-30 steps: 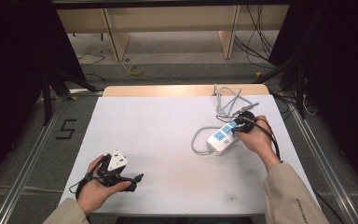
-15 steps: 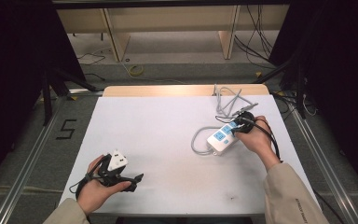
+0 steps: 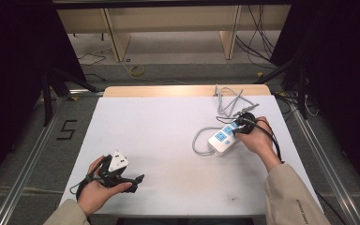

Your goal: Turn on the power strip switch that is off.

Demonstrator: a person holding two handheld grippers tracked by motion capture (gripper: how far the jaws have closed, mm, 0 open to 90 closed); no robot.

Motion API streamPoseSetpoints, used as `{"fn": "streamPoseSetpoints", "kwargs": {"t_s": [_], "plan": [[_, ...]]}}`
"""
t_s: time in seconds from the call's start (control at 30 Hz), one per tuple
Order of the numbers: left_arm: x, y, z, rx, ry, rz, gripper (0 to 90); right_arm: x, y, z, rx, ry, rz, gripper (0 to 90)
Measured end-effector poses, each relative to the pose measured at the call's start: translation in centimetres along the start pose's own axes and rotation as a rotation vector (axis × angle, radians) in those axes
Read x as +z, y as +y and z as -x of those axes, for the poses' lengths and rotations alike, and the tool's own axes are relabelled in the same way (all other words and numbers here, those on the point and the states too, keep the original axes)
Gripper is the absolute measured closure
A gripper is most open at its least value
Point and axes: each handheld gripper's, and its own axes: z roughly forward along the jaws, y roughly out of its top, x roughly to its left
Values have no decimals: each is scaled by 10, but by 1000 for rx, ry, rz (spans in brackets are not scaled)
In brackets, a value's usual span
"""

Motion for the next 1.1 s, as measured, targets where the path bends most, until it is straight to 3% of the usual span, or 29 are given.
{"fn": "streamPoseSetpoints", "kwargs": {"t_s": [1.1], "plan": [[1,0,1,0,3,1,104,2,-1,1,25,7,-6,900]]}}
